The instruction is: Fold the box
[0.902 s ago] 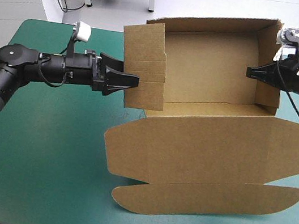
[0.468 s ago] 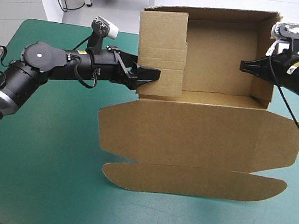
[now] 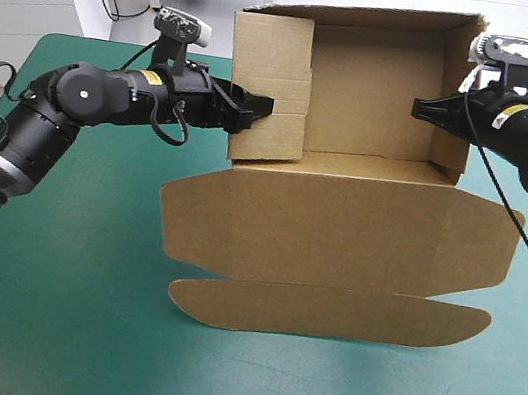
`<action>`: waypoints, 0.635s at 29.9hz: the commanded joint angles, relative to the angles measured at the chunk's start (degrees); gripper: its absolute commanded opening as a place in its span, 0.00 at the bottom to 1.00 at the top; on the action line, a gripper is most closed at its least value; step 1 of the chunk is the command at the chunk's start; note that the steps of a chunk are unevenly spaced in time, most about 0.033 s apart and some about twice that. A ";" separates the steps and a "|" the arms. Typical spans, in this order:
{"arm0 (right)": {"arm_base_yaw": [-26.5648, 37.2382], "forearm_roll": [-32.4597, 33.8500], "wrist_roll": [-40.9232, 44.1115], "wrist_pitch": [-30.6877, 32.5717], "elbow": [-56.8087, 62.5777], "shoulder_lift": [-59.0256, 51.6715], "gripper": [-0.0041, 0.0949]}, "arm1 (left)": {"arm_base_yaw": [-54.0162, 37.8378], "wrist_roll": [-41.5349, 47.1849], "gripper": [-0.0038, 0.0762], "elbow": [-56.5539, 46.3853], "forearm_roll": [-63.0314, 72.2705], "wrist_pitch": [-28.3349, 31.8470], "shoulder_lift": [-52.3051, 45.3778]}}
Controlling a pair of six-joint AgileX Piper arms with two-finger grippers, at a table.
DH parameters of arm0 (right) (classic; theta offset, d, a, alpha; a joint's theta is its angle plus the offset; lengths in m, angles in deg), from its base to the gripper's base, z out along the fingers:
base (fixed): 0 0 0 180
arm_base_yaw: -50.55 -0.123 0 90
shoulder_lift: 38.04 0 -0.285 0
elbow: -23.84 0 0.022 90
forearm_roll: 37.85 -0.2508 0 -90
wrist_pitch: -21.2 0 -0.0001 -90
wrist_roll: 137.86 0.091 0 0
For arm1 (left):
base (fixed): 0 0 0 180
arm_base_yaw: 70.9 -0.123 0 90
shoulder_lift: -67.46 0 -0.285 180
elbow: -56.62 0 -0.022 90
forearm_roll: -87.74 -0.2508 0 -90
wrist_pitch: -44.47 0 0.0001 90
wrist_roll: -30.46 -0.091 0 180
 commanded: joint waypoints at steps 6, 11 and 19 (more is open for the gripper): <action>-3.62 2.58 6.69 -7.52 -1.62 1.31 0.03 | 6.77 25.33 0.66 7.78 -27.95 0.42 1.97; -3.76 2.81 7.43 -7.94 -1.24 2.35 0.03 | 8.36 35.28 0.55 9.40 -36.87 -0.96 3.44; -3.76 3.88 8.25 -9.02 -1.24 2.45 0.03 | 8.36 35.33 0.21 9.57 -32.90 3.70 3.54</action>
